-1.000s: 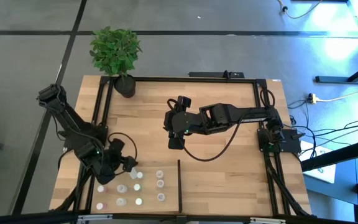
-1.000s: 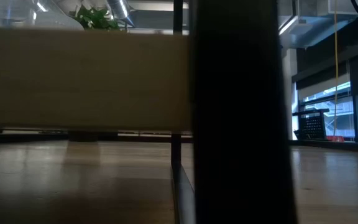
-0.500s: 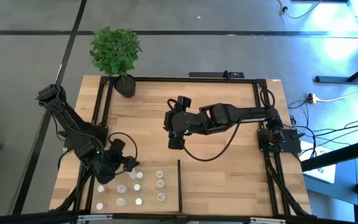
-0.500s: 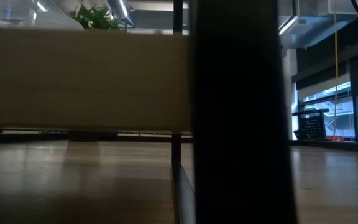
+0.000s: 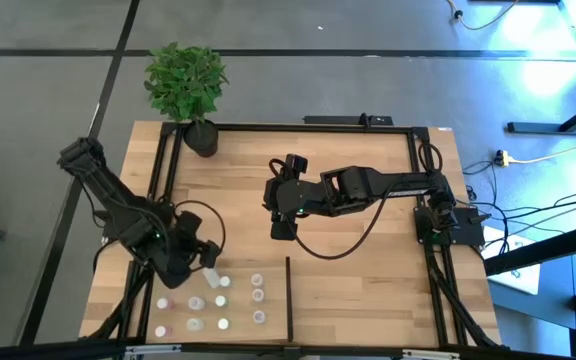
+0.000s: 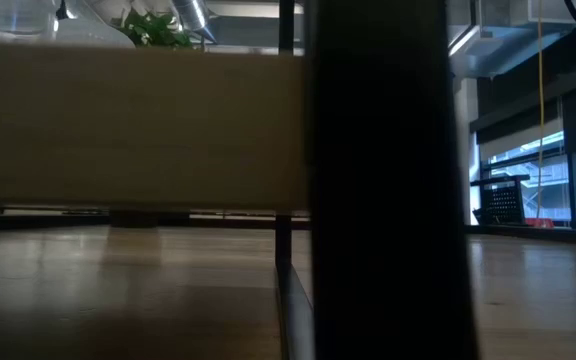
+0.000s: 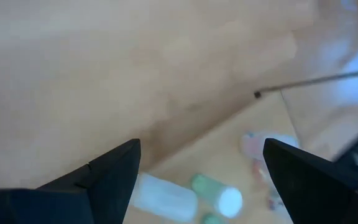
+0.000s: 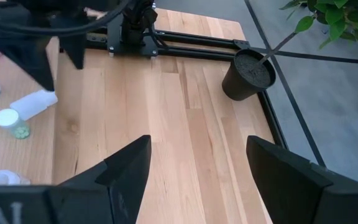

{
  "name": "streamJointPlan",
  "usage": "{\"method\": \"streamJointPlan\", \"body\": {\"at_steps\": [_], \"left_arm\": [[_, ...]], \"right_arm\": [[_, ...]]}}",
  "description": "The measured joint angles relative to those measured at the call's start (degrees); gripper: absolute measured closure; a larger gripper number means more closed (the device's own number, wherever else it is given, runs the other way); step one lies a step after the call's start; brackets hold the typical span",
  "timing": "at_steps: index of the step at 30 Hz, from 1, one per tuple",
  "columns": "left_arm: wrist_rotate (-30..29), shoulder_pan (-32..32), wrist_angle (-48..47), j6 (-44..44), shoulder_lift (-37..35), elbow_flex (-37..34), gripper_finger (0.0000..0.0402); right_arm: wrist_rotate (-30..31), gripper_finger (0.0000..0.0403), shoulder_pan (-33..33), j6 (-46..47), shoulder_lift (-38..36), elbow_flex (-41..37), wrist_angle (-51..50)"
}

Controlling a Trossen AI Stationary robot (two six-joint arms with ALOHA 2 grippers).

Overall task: Pick and place medicine bottles onto shelf by color
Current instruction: Put the white pill bottle on the shelf aligned with the other white pill bottles

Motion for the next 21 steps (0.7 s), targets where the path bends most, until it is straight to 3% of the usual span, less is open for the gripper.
{"method": "streamJointPlan", "body": {"at_steps": [11, 18, 21], "left_arm": [[8.81, 0.97, -15.46, -5.51, 2.52, 3.83, 0.0069], [9.18, 0.11, -14.49, -11.54, 2.52, 3.83, 0.0069], [9.18, -0.19, -13.55, -13.18, 2.52, 3.83, 0.0069]], "right_arm": [[0.0, 0.0138, 0.01, 0.01, 0.0, 0.0, 0.0], [-0.18, 0.0138, 0.01, 0.55, 0.0, 0.0, 0.71], [-4.15, 0.0138, -0.01, 0.24, 0.0, 0.0, 0.76]]}}
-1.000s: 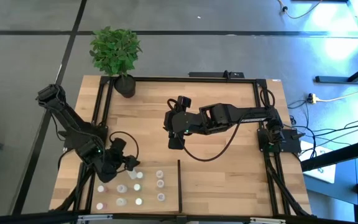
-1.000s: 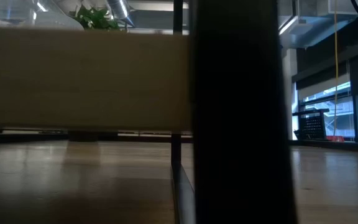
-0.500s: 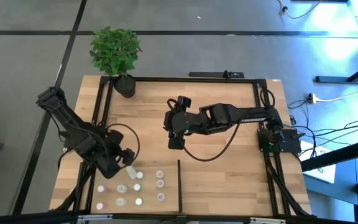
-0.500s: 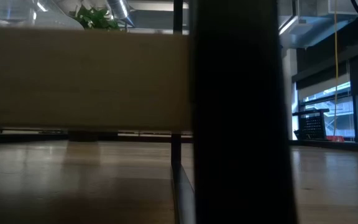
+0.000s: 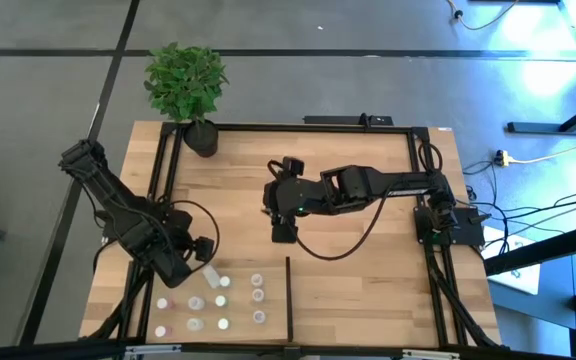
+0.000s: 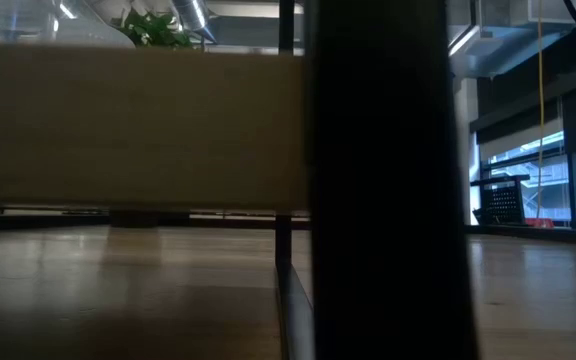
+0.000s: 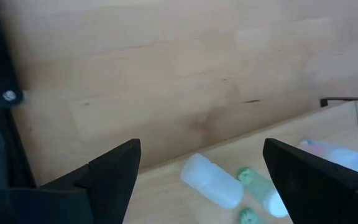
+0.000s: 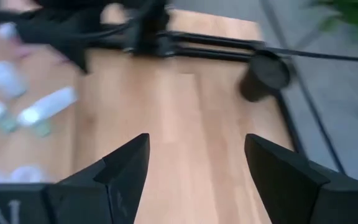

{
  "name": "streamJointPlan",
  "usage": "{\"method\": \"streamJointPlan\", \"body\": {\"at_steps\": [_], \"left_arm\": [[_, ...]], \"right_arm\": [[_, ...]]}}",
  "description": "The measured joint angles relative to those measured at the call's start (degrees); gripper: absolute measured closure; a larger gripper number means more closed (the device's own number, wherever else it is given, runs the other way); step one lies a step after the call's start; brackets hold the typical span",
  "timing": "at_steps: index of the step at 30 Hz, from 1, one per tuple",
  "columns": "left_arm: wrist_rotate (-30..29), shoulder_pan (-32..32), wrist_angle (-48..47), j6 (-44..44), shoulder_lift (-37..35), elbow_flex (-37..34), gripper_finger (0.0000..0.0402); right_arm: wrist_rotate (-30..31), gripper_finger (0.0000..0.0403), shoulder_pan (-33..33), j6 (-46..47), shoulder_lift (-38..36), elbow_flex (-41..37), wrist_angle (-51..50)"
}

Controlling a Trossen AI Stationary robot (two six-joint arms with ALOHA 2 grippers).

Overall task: Pick and place medicine bottles onto shelf by color
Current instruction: Put the white pill bottle on the shelf aligned with the other white pill bottles

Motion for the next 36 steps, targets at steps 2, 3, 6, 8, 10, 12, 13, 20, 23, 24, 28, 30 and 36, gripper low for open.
{"method": "streamJointPlan", "body": {"at_steps": [2, 3, 6, 8, 10, 12, 13, 20, 23, 24, 28, 30, 36], "left_arm": [[0.0, -0.33, 0.81, 0.02, 0.0, 0.0, 0.0069], [0.0, -0.44, 1.21, 0.0, 0.0, 0.0, 0.0069], [-0.02, -0.86, 2.61, 0.02, 0.0, 0.0, 0.0069], [-0.02, -0.92, 3.48, 0.05, 0.0, 0.0, 0.0069], [-0.02, -0.92, 4.15, 0.07, 0.0, 0.0, 0.0069], [-0.03, -0.89, 4.75, 0.07, 0.0, 0.0, 0.0069], [-0.04, -0.89, 4.85, 0.08, 0.0, 0.0, 0.0069], [-0.07, -0.87, 4.96, -0.2, 0.0, 0.0, 0.0069], [-0.35, -0.67, 5.61, -2.83, 0.0, 0.0, 0.0069], [-0.35, -0.6, 5.66, -4.77, 0.01, 0.0, 0.0069], [-0.39, -0.59, 5.5, -11.34, 0.09, -0.02, 0.0069], [-0.41, -0.59, 5.49, -12.34, 0.13, -0.02, 0.0069], [-0.6, 0.77, 5.48, -14.28, 0.92, -0.04, 0.0069]], "right_arm": [[-6.26, 0.0138, -0.04, -3.93, 0.0, 0.0, -0.04], [-10.19, 0.0138, -0.02, -6.09, 0.0, 0.0, 0.03], [-22.84, 0.0138, 0.02, -11.38, 0.0, 0.0, 0.32], [-30.47, 0.0138, 0.05, -14.08, 0.0, -0.12, 0.35], [-36.06, 0.0138, 0.05, -16.09, 0.0, -0.2, 0.35], [-38.97, 0.0138, 0.03, -17.13, 0.0, -0.22, 0.34], [-39.28, 0.0138, 0.03, -17.42, 0.0, -0.22, 0.34], [-39.28, 0.0138, 0.01, -17.8, 0.0, -0.26, 0.34], [-39.28, 0.0138, 0.01, -18.13, 0.0, -0.26, 0.34], [-39.28, 0.0138, 0.01, -18.12, 0.0, -0.26, 0.34], [-39.28, 0.0138, 0.01, -18.1, 0.0, -0.26, 0.34], [-39.28, 0.0138, 0.01, -18.1, 0.0, -0.26, 0.34], [-39.28, 0.0138, 0.01, -18.1, 0.0, -0.26, 0.31]]}}
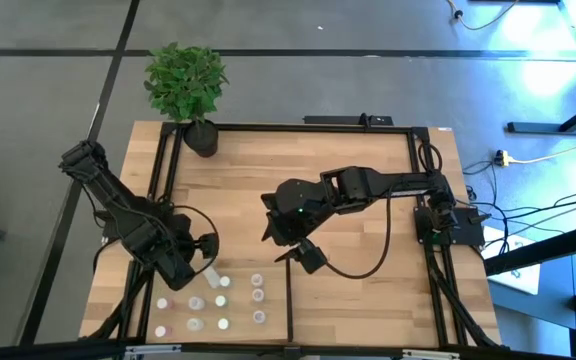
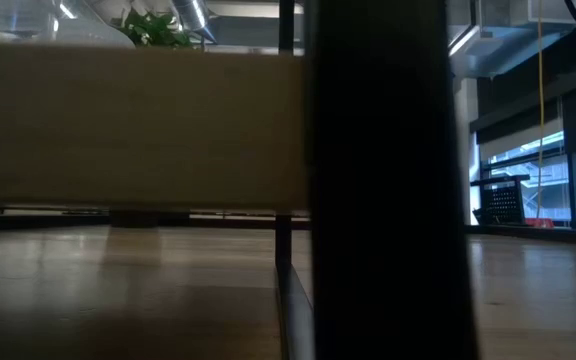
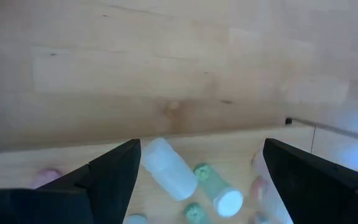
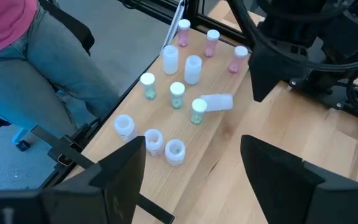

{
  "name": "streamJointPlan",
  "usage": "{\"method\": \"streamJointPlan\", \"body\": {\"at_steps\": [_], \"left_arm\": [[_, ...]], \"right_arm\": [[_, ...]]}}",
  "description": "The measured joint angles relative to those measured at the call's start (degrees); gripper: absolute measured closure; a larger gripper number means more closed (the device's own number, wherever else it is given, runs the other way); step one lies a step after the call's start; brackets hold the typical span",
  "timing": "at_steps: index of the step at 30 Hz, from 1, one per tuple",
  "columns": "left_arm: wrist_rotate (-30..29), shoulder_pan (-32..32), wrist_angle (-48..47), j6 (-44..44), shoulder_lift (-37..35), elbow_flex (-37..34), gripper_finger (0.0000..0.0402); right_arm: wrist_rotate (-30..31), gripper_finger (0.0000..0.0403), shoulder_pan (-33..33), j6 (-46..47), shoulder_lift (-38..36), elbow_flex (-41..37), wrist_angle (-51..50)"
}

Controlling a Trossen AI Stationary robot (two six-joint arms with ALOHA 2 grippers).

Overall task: Pick and place medicine bottles onto shelf by color
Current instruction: Put the white pill bottle on the shelf aligned with the other white pill bottles

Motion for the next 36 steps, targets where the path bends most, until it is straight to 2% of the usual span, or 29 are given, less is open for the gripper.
{"method": "streamJointPlan", "body": {"at_steps": [3, 7, 13, 25, 30, 36], "left_arm": [[0.71, 0.57, 0.0, -4.28, 1.54, 0.0, 0.0069], [4.52, 1.7, -0.79, -10.05, 3.89, -0.02, 0.0069], [9.19, 3.52, -1.49, -12.21, 4.65, -0.02, 0.0069], [9.33, 4.07, -0.77, -13.45, 4.68, -0.02, 0.0069], [9.33, 4.07, 1.06, -18.88, 4.66, -0.02, 0.0069], [9.15, 5.12, 0.41, -20.31, 4.65, -0.02, 0.0069]], "right_arm": [[0.0, 0.0138, 0.0, 0.0, 0.0, 0.0, 0.0], [0.0, 0.0138, 0.0, 0.0, 0.0, -0.02, 0.0], [0.0, 0.0138, 0.0, 0.0, 0.0, -0.02, 0.0], [0.0, 0.0138, 0.0, 0.0, 0.0, -0.02, 0.0], [0.0, 0.0138, 0.0, 0.0, 0.0, -0.02, 0.0], [0.0, 0.0138, 0.0, 0.0, 0.0, -0.02, 0.0]]}}
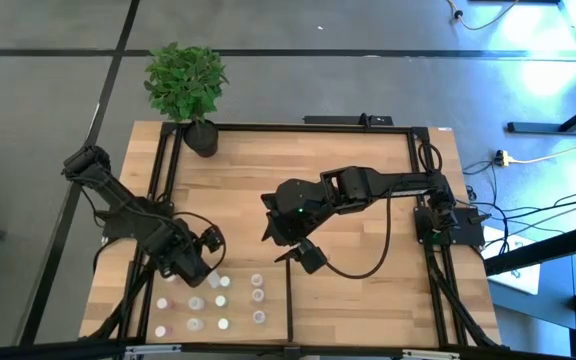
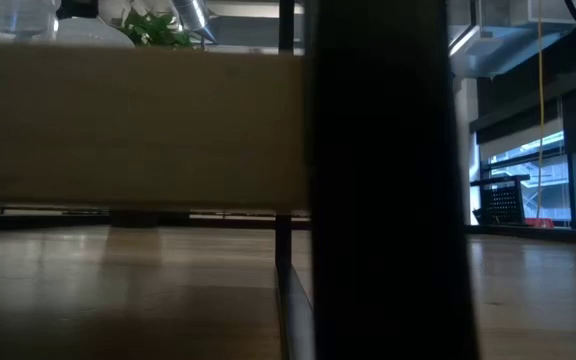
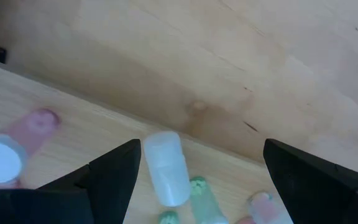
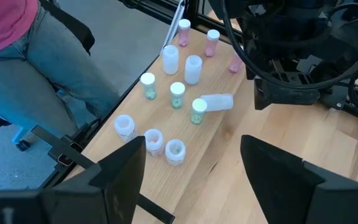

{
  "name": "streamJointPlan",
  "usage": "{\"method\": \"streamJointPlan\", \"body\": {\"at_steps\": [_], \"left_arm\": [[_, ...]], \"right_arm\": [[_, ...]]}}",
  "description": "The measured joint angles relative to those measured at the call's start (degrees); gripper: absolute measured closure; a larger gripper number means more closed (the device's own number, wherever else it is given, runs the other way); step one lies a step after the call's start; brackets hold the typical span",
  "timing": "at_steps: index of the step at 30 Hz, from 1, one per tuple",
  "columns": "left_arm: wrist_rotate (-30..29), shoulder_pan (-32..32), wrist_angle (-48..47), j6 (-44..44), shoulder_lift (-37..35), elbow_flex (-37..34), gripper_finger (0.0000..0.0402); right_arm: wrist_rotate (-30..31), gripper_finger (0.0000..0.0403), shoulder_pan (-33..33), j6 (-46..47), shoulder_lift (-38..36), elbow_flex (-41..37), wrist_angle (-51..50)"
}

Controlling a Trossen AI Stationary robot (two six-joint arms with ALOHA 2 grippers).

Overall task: Pick and place medicine bottles onto shelf by color
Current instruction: Put the white pill bottle on the shelf aligned with the other white pill bottles

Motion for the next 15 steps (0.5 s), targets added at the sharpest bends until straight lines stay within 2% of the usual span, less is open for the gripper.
{"method": "streamJointPlan", "body": {"at_steps": [9, 15], "left_arm": [[4.07, 0.65, 2.86, -0.08, 1.8, 0.0, 0.0069], [9.46, 0.65, 4.13, -6.62, 3.08, 0.0, 0.0069]], "right_arm": [[0.0, 0.0138, 0.0, 0.0, 0.0, -0.02, 0.0], [0.0, 0.0138, 0.0, 0.0, 0.0, -0.02, 0.02]]}}
